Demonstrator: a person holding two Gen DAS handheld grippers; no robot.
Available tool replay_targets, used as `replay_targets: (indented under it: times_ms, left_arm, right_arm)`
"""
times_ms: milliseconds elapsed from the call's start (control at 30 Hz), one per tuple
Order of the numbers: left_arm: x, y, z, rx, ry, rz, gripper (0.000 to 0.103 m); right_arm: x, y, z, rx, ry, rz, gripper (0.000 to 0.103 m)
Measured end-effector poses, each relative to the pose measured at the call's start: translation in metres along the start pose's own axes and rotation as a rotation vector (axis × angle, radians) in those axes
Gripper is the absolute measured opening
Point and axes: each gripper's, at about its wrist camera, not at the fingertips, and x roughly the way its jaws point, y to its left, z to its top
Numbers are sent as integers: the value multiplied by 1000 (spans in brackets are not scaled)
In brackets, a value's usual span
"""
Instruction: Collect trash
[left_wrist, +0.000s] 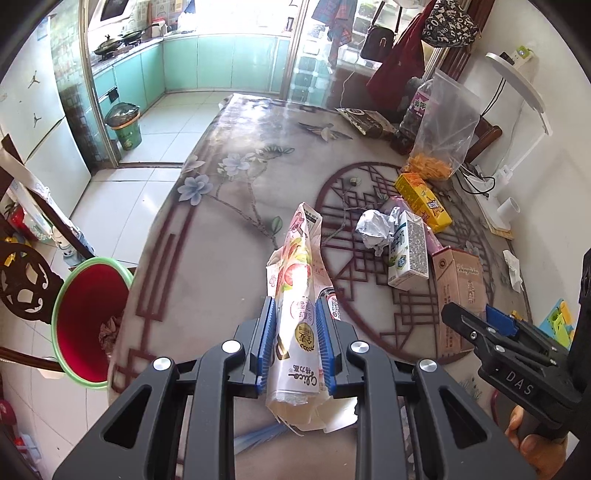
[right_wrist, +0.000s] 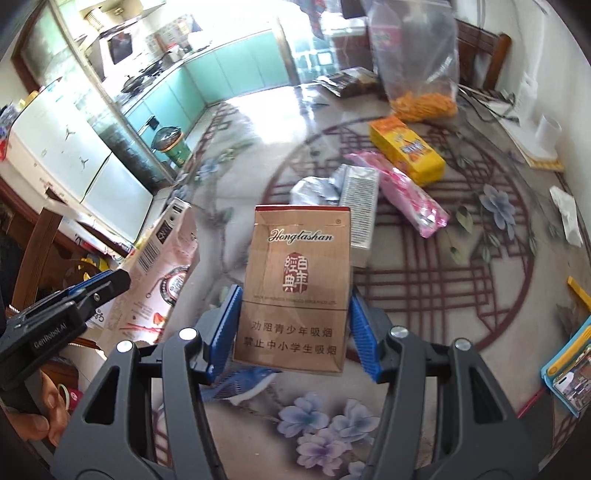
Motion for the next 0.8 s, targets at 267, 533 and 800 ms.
replay_targets:
  times_ms: [267, 533, 800]
  left_arm:
    - [-12, 50, -13, -32, 0, 14, 20]
    - [-18, 96, -23, -42, 12, 3, 20]
    - [-17, 125, -27, -9, 36, -28, 20]
  right_arm:
    - [-2, 49, -5, -58, -8, -12, 55]
    - [-2, 94, -18, -94, -9, -38, 46]
    - [17, 103, -32, -26, 37, -24, 63]
